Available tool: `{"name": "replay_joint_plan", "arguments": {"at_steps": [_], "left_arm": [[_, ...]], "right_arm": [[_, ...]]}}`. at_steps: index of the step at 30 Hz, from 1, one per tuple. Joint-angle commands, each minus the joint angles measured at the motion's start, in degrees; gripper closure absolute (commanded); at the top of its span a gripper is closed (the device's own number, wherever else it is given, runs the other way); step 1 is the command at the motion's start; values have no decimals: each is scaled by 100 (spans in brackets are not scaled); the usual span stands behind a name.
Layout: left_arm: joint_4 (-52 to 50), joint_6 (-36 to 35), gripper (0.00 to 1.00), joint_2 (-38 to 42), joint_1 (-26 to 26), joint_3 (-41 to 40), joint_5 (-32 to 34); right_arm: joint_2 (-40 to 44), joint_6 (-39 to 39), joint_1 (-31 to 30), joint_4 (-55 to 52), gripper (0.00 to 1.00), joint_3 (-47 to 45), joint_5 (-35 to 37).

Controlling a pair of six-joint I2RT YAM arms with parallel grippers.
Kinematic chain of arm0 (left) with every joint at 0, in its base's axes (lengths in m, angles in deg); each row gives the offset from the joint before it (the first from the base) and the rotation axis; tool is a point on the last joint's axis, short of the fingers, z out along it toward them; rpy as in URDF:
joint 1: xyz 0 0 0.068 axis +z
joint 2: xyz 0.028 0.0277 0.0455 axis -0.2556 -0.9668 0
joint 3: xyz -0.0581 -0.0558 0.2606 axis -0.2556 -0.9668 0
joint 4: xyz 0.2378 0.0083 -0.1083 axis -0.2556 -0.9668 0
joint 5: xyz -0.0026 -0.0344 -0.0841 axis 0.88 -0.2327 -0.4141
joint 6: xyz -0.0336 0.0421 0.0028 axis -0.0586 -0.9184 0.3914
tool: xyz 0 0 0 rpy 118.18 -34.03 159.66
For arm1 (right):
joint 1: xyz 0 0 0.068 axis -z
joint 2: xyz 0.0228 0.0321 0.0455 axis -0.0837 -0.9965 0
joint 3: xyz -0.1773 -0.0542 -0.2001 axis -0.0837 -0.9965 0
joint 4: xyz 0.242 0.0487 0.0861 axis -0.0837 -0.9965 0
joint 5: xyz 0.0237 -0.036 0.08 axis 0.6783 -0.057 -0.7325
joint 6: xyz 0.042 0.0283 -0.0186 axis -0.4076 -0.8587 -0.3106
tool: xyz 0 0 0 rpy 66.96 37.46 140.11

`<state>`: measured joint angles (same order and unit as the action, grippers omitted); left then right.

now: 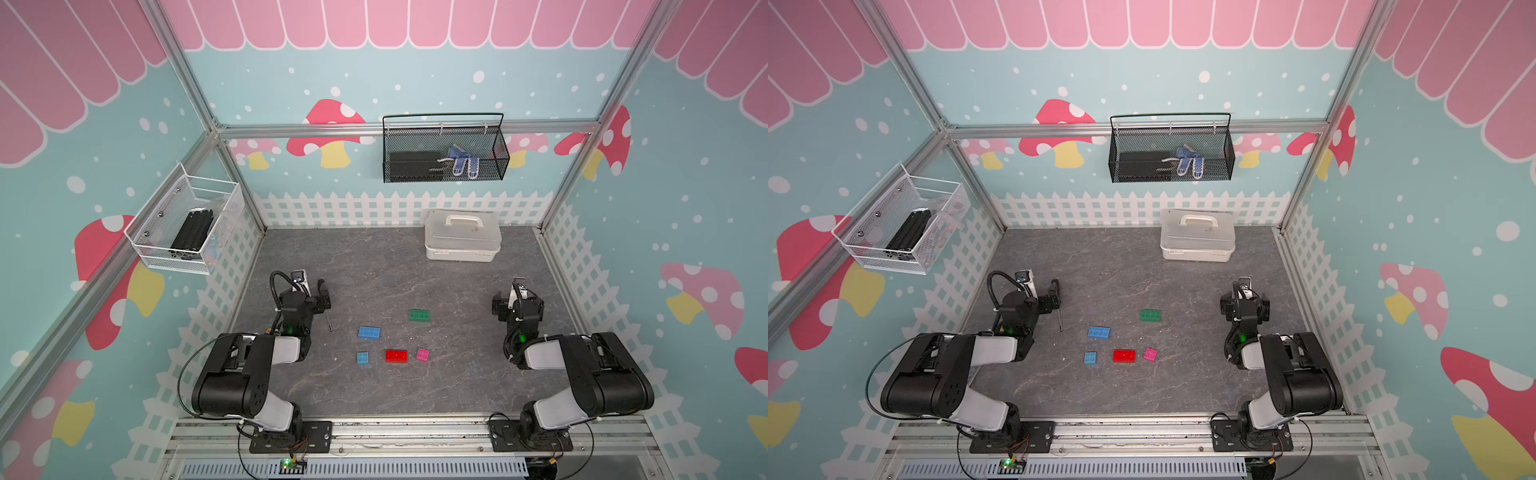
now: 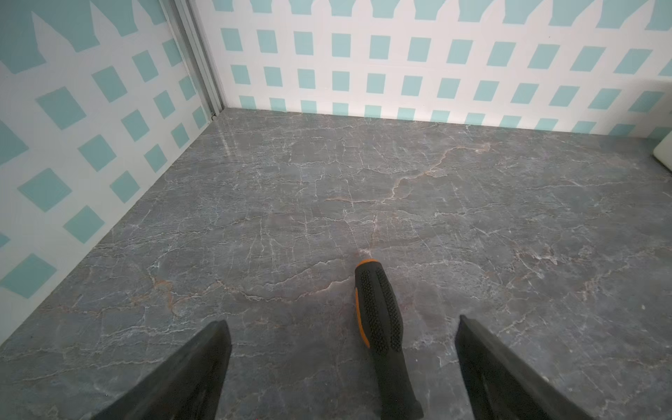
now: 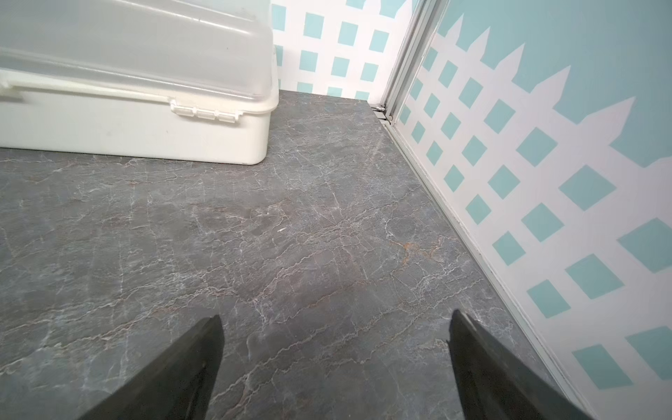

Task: Assemble the number 5 with lego
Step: Pick up the lego brick from the center of the board.

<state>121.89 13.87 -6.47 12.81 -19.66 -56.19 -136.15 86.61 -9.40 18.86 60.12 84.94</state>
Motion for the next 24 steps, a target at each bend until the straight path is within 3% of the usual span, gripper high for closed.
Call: {"name": "replay_joint_plan", "arguments": {"at_steps": [1, 21, 24], "left_arm": [[197, -114, 1, -23, -4, 109, 29], [197, -87, 1, -29, 43, 103, -57], [-398, -253, 1, 240, 23, 329, -314]], "right_arm": [[-45, 96, -32, 219, 1, 94, 75], [-37, 41, 61, 122, 1, 137, -126], [67, 144, 45, 170, 9, 120, -203]]}}
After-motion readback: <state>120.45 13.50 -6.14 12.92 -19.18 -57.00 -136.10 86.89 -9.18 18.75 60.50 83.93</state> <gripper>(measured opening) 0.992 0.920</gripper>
